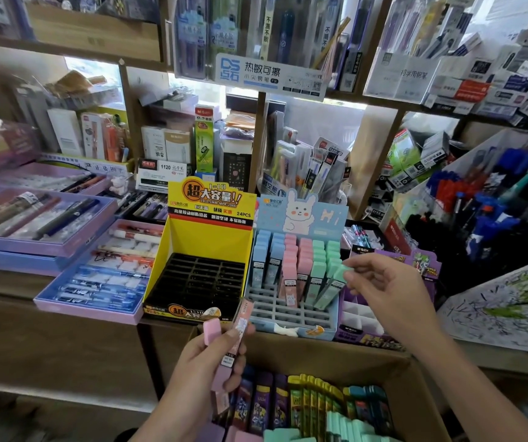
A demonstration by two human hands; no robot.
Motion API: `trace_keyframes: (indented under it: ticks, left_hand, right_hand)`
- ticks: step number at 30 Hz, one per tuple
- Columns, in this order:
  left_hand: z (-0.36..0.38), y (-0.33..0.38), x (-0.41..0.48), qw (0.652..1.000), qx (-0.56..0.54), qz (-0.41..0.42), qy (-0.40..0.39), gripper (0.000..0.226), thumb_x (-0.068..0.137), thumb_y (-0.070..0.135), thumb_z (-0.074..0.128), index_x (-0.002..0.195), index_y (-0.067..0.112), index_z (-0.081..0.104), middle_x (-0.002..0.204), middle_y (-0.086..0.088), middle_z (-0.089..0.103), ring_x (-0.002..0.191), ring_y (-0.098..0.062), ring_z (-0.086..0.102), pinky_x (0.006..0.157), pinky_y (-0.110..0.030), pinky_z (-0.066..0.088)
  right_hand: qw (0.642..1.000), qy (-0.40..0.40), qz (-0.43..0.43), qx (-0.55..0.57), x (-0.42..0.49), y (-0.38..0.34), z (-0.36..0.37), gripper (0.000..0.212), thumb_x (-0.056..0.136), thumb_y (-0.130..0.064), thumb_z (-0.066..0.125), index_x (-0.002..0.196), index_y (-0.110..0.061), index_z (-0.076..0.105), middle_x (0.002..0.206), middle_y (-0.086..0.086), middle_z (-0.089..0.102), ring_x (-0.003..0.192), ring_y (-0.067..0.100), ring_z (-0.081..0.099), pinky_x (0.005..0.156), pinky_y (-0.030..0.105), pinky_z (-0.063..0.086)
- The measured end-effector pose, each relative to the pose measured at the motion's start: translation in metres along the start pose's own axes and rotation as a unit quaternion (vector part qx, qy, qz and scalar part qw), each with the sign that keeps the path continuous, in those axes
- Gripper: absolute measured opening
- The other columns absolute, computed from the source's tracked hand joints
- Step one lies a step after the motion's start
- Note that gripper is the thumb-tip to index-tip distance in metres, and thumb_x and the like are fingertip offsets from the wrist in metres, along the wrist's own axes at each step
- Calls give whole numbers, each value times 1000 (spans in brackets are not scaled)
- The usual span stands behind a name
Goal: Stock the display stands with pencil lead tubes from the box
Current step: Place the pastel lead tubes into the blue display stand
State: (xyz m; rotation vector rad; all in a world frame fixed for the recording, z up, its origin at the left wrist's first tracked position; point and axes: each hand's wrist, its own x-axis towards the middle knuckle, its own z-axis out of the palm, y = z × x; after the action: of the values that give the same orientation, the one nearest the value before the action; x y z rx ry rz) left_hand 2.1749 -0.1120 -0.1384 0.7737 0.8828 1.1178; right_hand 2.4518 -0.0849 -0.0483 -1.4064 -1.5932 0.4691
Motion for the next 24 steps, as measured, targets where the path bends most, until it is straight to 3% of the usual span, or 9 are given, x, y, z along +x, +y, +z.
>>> trace_keyframes:
  ticks: [8,11,15,19,24]
  left_hand:
    - [1,0,1,1000,-18,-3,-6,40,78,26,64,105,-1,78,74,-13,58,55,-17,49,39,-25,32]
    - [0,-1,1,1000,-24,-4,-11,42,77,26,62,106,-1,78,75,-14,59,55,-17,49,39,-25,34]
    - [-1,-1,2,999,-30,-7,-13,42,77,24,63,107,-1,77,75,-13,60,54,-17,49,38,-24,34]
    - [-2,-2,2,999,-43,-10,-14,40,79,23,64,107,-1,77,76,-14,61,55,-17,48,39,-24,35]
    - [-2,-2,2,997,-73,-18,-19,38,84,20,64,111,-5,74,78,-16,60,54,-17,47,38,-23,34]
  right_hand:
    - [999,-15,-16,-34,2,3,-2,32,95,-3,69,100,-34,70,81,-7,72,74,6,68,70,16,56]
    - [995,-18,-41,-90,4,6,0,24,95,-3,69,104,-24,67,87,-5,67,83,10,66,73,20,56]
    - [977,-31,-112,-179,7,5,3,15,91,4,71,100,-8,75,87,-8,70,84,-2,64,77,9,50]
    - [961,-21,-160,-226,8,4,6,13,89,3,74,99,-4,77,92,2,73,85,13,67,80,28,56]
    - [956,-15,-162,-245,5,-1,7,11,90,0,74,99,-4,77,93,3,68,83,12,62,78,29,56]
